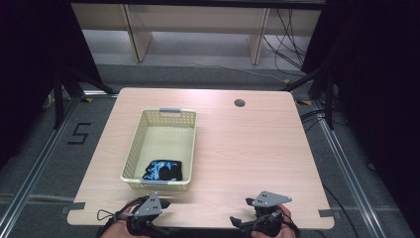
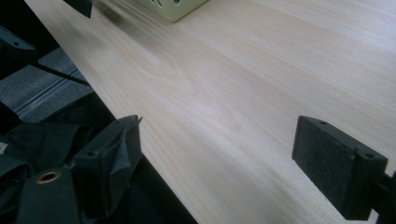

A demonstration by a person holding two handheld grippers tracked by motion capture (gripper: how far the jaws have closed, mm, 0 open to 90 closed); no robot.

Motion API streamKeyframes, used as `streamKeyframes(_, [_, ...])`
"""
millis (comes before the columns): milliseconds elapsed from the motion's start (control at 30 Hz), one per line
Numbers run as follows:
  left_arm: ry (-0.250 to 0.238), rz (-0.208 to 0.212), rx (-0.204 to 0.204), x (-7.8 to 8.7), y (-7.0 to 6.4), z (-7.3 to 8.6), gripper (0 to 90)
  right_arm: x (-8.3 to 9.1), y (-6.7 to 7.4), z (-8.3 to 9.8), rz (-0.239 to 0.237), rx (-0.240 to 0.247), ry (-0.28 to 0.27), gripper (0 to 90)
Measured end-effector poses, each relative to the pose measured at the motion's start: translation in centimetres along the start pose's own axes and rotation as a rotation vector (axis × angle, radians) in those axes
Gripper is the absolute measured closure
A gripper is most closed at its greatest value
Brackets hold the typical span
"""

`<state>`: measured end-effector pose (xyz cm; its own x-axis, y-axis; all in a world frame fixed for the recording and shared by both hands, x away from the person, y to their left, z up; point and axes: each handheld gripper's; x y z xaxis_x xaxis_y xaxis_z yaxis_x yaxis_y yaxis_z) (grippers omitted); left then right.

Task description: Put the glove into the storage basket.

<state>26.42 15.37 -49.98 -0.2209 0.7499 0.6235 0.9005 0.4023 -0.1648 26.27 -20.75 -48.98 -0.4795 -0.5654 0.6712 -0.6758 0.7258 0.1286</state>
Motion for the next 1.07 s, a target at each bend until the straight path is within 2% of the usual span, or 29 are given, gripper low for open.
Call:
streamKeyframes(33, [0.001, -0.001, 0.006, -0.01, -0.02, -0.01, 16.1, -0.05, -0.02, 0.07, -0.009, 0.004, -0.014, 16.7])
streamKeyframes(67, [0.003, -0.004, -0.007, -0.03, 0.08, 0.01, 16.1, 0.04, 0.07, 0.10, 0.004, 0.001, -0.008, 16.7])
streamKeyframes(100, [0.001, -0.007, -0.005, -0.08, 0.10, 0.04, 16.0, 0.05, 0.02, 0.11, -0.005, 0.013, -0.006, 16.7])
streamKeyframes(133, [0.002, -0.010, -0.006, -0.11, 0.13, 0.05, 15.9, 0.15, 0.09, 0.12, 0.009, 0.015, -0.006, 16.7])
streamKeyframes(167, [-0.001, -0.017, 0.020, -0.21, 0.01, 0.11, 15.9, 0.18, 0.11, 0.11, 0.012, 0.020, -0.007, 16.7])
streamKeyframes(233, [0.001, -0.017, -0.001, -0.20, 0.13, 0.03, 15.9, 0.11, 0.10, 0.08, 0.011, 0.033, -0.003, 16.8])
streamKeyframes(267, [-0.001, -0.019, 0.021, -0.23, 0.03, 0.07, 15.9, 0.12, 0.12, 0.07, 0.014, 0.035, -0.001, 16.7])
streamKeyframes(433, [-0.001, -0.013, 0.028, -0.30, 0.06, 0.10, 15.8, 0.15, 0.13, 0.03, 0.019, 0.039, 0.002, 16.7])
streamKeyframes(467, [0.010, -0.020, 0.023, -0.35, 0.11, 0.11, 15.8, 0.16, 0.16, 0.03, 0.019, 0.034, 0.004, 16.7])
streamKeyframes(600, [-0.005, -0.022, 0.024, -0.26, 0.05, 0.08, 15.9, 0.12, 0.07, 0.01, 0.023, 0.039, 0.005, 16.7])
streamKeyframes(667, [0.010, -0.028, 0.014, -0.20, 0.15, 0.07, 15.9, 0.05, 0.02, 0.00, 0.014, 0.043, 0.004, 16.7])
streamKeyframes(700, [0.010, -0.030, 0.015, -0.22, 0.15, 0.07, 15.8, 0.12, 0.25, 0.04, 0.015, 0.016, 0.015, 16.7])
streamKeyframes(767, [0.002, -0.029, 0.023, -0.28, 0.07, 0.08, 15.9, 0.05, 0.04, 0.01, 0.018, 0.039, 0.009, 16.7])
streamKeyframes(900, [0.002, -0.035, 0.018, -0.30, 0.08, 0.09, 15.8, 0.05, 0.05, -0.01, 0.020, 0.038, 0.008, 16.7])
streamKeyframes(967, [0.002, -0.033, -0.004, -0.23, 0.26, 0.06, 15.9, 0.08, 0.03, 0.00, 0.023, 0.030, 0.016, 16.7])
streamKeyframes(1033, [-0.006, -0.032, 0.028, -0.26, 0.13, 0.11, 15.9, 0.03, -0.11, 0.01, 0.025, 0.037, 0.004, 16.7])
streamKeyframes(1067, [-0.002, -0.040, 0.024, -0.21, 0.16, 0.09, 15.8, 0.03, -0.14, 0.02, 0.025, 0.037, 0.003, 16.7])
Point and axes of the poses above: each handheld gripper's, and its own axes: x roughly backward along the jaws, z roughly out of its underside, y roughly to its left, and after that the axes turned 5 degrees about z, right-handed
